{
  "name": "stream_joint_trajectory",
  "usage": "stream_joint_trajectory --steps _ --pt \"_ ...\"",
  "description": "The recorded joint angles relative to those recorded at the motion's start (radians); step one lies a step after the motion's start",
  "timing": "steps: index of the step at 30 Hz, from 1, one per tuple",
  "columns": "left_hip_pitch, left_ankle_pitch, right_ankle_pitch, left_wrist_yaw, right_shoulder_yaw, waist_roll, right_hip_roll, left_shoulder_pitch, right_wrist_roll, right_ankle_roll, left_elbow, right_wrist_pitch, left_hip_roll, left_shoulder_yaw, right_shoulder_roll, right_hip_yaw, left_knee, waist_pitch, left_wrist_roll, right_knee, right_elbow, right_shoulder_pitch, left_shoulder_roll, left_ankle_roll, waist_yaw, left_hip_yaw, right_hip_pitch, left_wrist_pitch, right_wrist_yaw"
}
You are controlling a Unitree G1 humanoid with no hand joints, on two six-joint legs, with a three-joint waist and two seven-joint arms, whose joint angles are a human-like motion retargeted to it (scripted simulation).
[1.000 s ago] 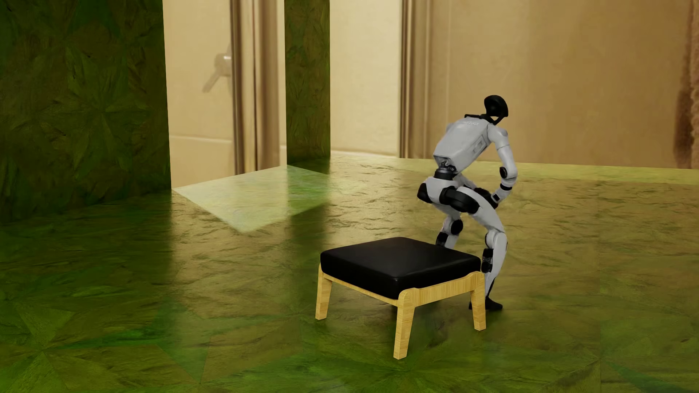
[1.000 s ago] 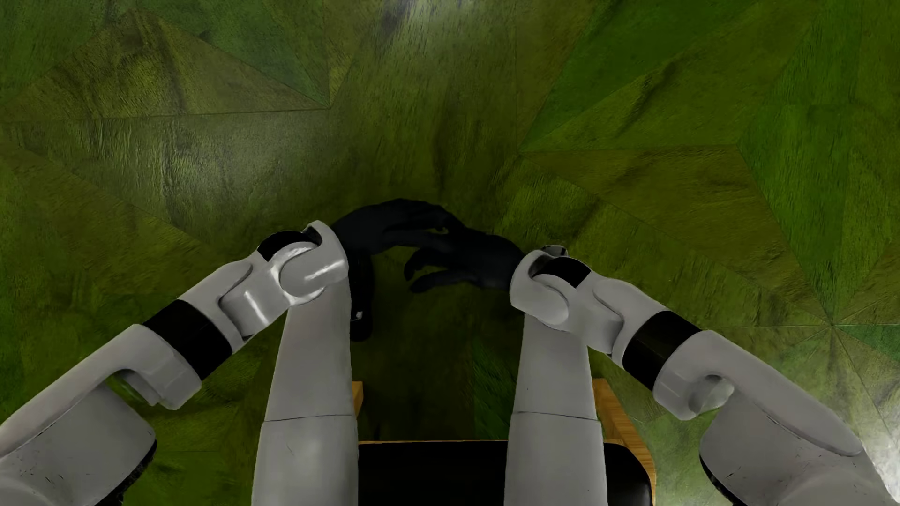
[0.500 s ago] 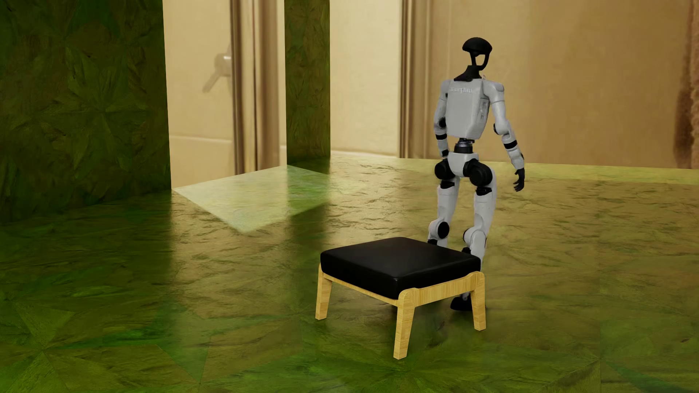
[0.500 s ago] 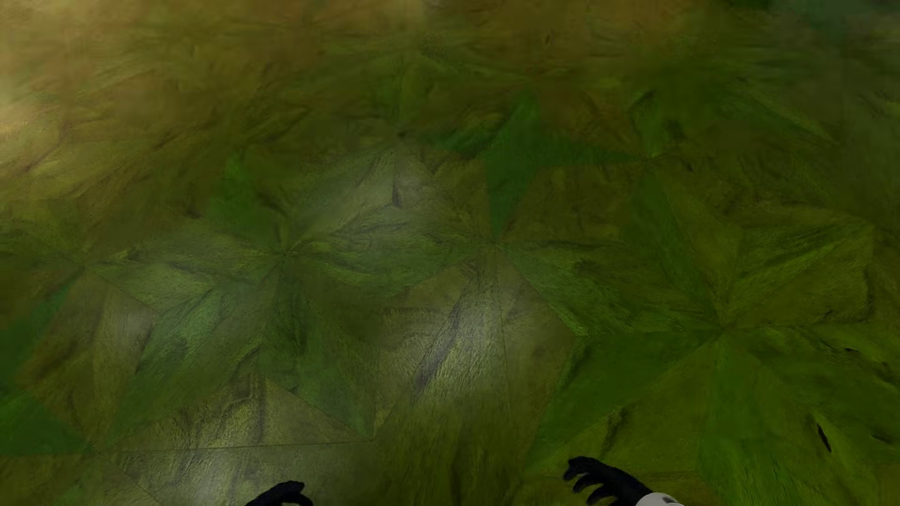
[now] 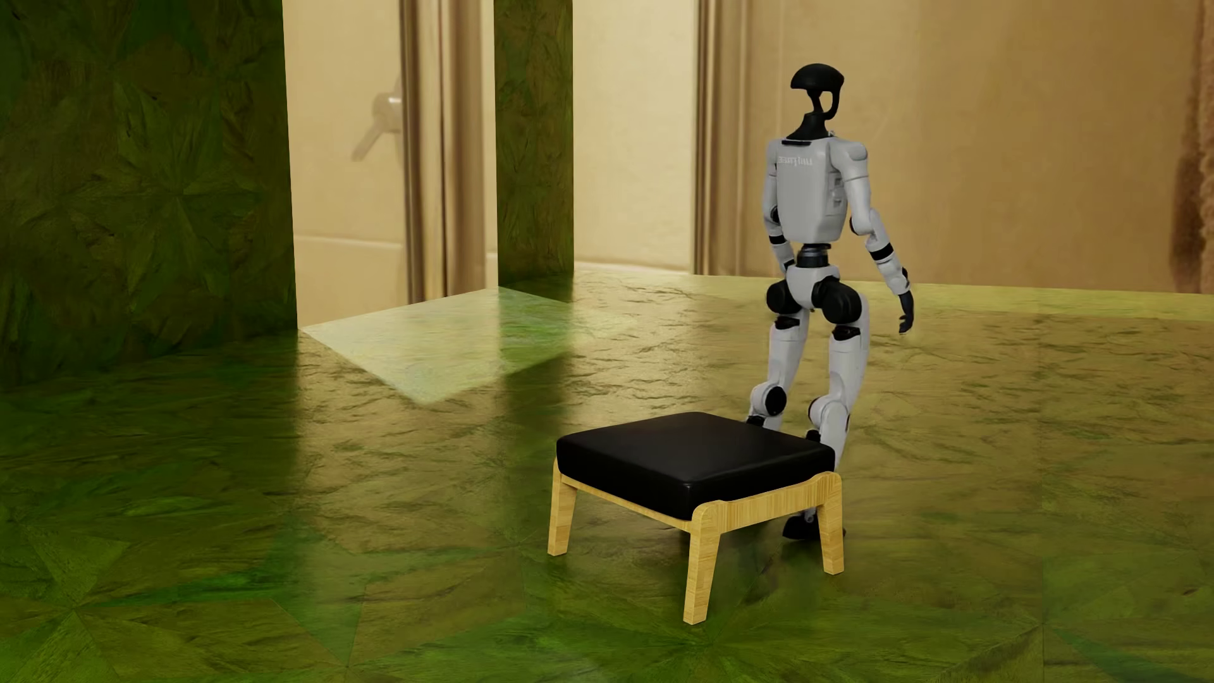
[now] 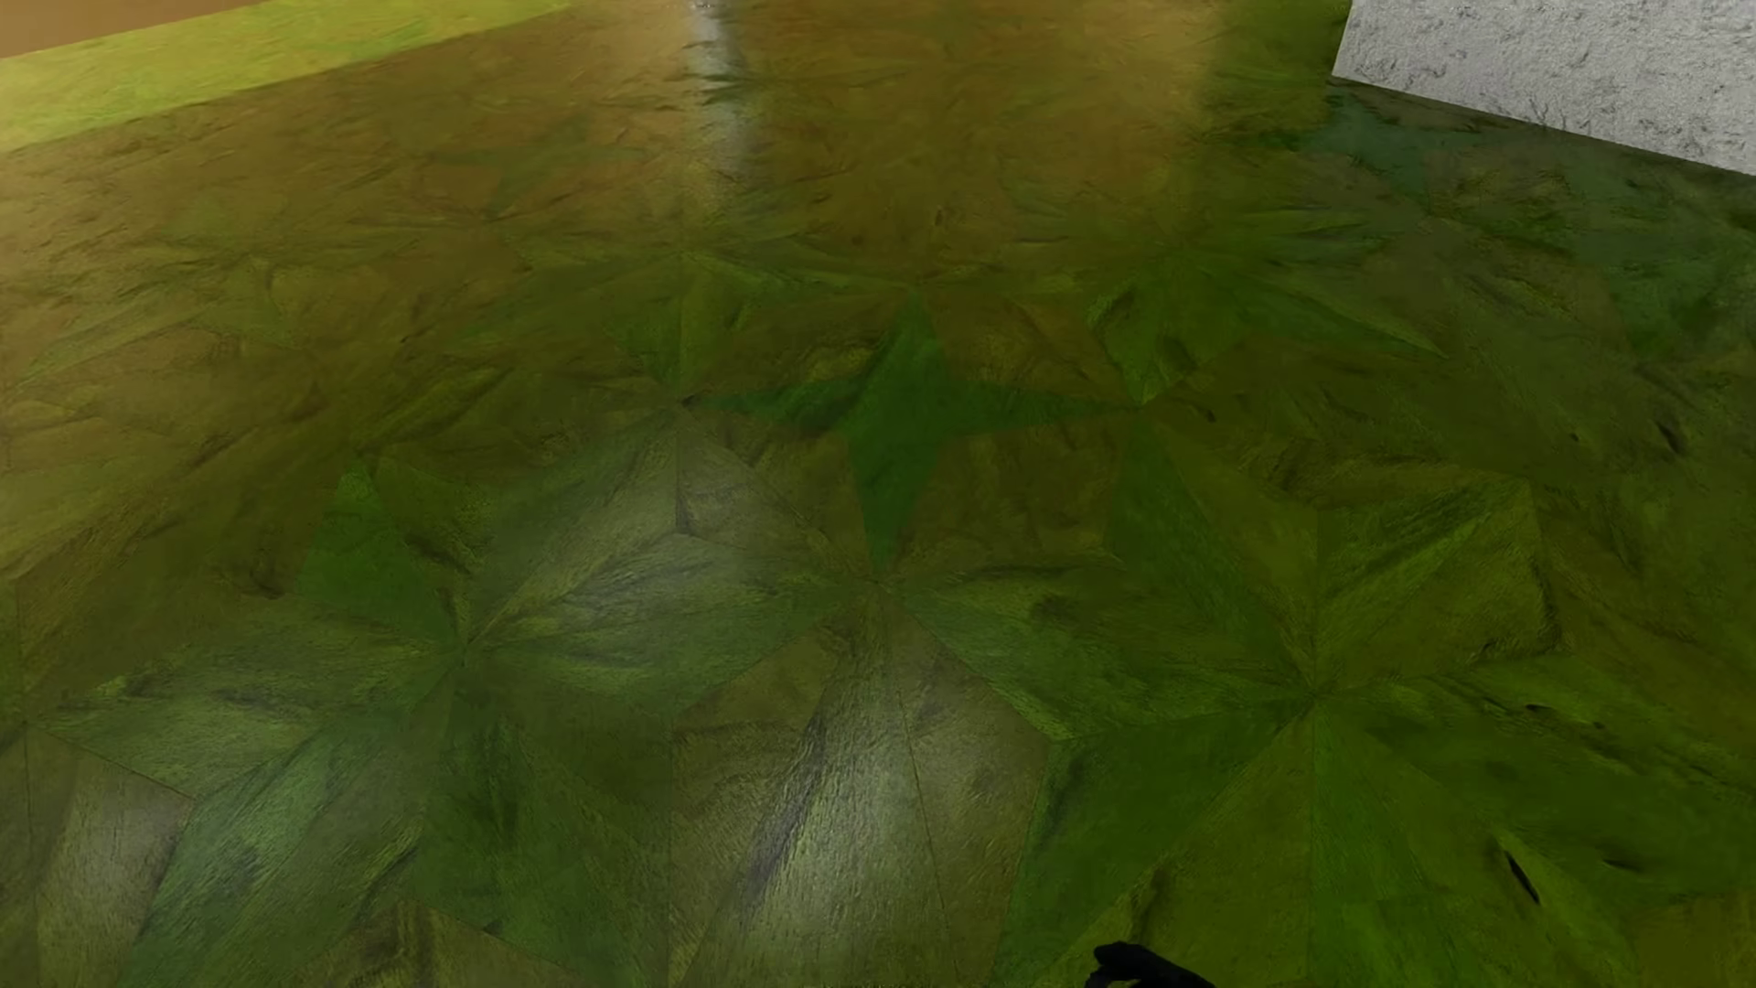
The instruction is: Stand up from the chair
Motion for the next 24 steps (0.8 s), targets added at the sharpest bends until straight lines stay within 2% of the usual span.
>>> stream_joint_trajectory --steps 5,7,9,11,13,14,15,16,18,19,20,21,22,23,24 --pt "-0.043 -0.012 0.002 0.004 0.017 -0.009 0.031 0.014 -0.014 -0.003 -0.003 -0.011 0.033 -0.02 0.022 0.069 0.078 0.001 -0.009 0.066 -0.044 -0.015 0.021 0.009 -0.009 0.027 -0.089 -0.005 0.008" --pt "-0.122 -0.064 0.014 0.0 0.01 -0.009 0.041 0.009 -0.008 0.005 0.001 0.0 0.065 -0.026 0.017 0.091 0.233 0.014 -0.008 0.066 -0.023 -0.028 0.028 0.004 -0.005 0.034 -0.114 -0.003 0.003" --pt "-0.177 -0.135 0.035 0.009 -0.005 -0.009 0.046 -0.002 -0.009 0.008 0.004 0.014 0.074 -0.036 -0.003 0.107 0.368 0.038 -0.004 0.053 0.007 -0.034 0.027 0.032 0.003 0.016 -0.12 -0.002 -0.02" --pt "-0.215 -0.205 0.066 0.018 -0.017 -0.015 0.039 -0.018 -0.004 0.006 0.008 0.032 0.037 -0.045 -0.03 0.129 0.436 0.056 -0.003 0.042 0.058 -0.04 0.015 0.014 0.014 -0.056 -0.128 0.0 -0.034" --pt "-0.215 -0.236 0.092 0.032 -0.014 -0.014 0.037 -0.02 0.004 0.011 -0.013 0.046 -0.021 -0.043 -0.062 0.152 0.395 0.064 0.001 0.047 0.107 -0.046 0.007 0.008 0.02 -0.121 -0.149 -0.007 -0.055" --pt "-0.209 -0.232 0.106 0.032 -0.008 -0.009 0.045 -0.013 0.002 0.007 -0.03 0.047 -0.04 -0.043 -0.075 0.173 0.355 0.061 0.0 0.034 0.124 -0.046 0.008 -0.013 0.019 -0.146 -0.15 -0.015 -0.063" --pt "-0.211 -0.18 0.113 0.028 -0.011 -0.005 0.055 -0.012 0.007 0.008 -0.045 0.046 -0.05 -0.048 -0.085 0.184 0.316 0.058 -0.004 0.032 0.137 -0.048 0.013 -0.027 0.014 -0.158 -0.161 -0.019 -0.069" --pt "-0.201 -0.126 0.121 0.023 -0.021 0.001 0.072 -0.013 0.018 0.01 -0.054 0.049 -0.048 -0.056 -0.088 0.193 0.289 0.05 -0.006 0.029 0.147 -0.048 0.021 0.036 0.005 -0.134 -0.175 -0.022 -0.081" --pt "-0.205 -0.081 0.129 0.011 -0.053 -0.017 0.083 -0.035 0.052 0.02 -0.045 0.059 -0.037 -0.074 -0.069 0.212 0.254 0.054 -0.014 0.063 0.157 -0.051 0.044 0.034 -0.013 -0.099 -0.22 -0.027 -0.113" --pt "-0.197 -0.073 0.121 0.016 -0.058 -0.026 0.078 -0.045 0.071 0.05 -0.033 0.061 -0.041 -0.078 -0.056 0.201 0.231 0.059 -0.015 0.113 0.162 -0.054 0.049 0.032 -0.016 -0.084 -0.258 -0.028 -0.126" --pt "-0.139 -0.048 0.098 0.024 -0.048 -0.035 0.067 -0.056 0.078 0.105 -0.023 0.061 -0.062 -0.069 -0.046 0.181 0.135 0.073 -0.013 0.182 0.156 -0.06 0.054 0.057 -0.013 -0.092 -0.301 -0.025 -0.125" --pt "-0.123 -0.045 0.05 0.03 -0.037 -0.042 0.045 -0.058 0.072 0.177 -0.015 0.046 -0.07 -0.052 -0.041 0.157 0.121 0.084 -0.017 0.229 0.146 -0.062 0.06 0.048 -0.015 -0.063 -0.326 -0.031 -0.111" --pt "-0.103 -0.046 0.006 0.046 -0.027 -0.048 0.026 -0.055 0.051 0.219 -0.008 0.036 -0.078 -0.037 -0.034 0.139 0.103 0.093 -0.025 0.275 0.127 -0.058 0.066 0.051 -0.016 -0.055 -0.346 -0.025 -0.088" --pt "-0.092 -0.051 -0.071 0.06 -0.028 -0.052 0.01 -0.05 0.029 0.199 0.003 0.03 -0.08 -0.029 -0.025 0.105 0.1 0.096 -0.035 0.319 0.105 -0.04 0.07 0.053 -0.018 -0.047 -0.35 -0.017 -0.071" --pt "-0.087 -0.053 -0.139 0.067 -0.034 -0.051 -0.003 -0.051 0.014 0.148 0.018 0.028 -0.079 -0.026 -0.012 0.057 0.103 0.099 -0.039 0.36 0.087 -0.02 0.073 0.054 -0.016 -0.04 -0.353 -0.008 -0.054"
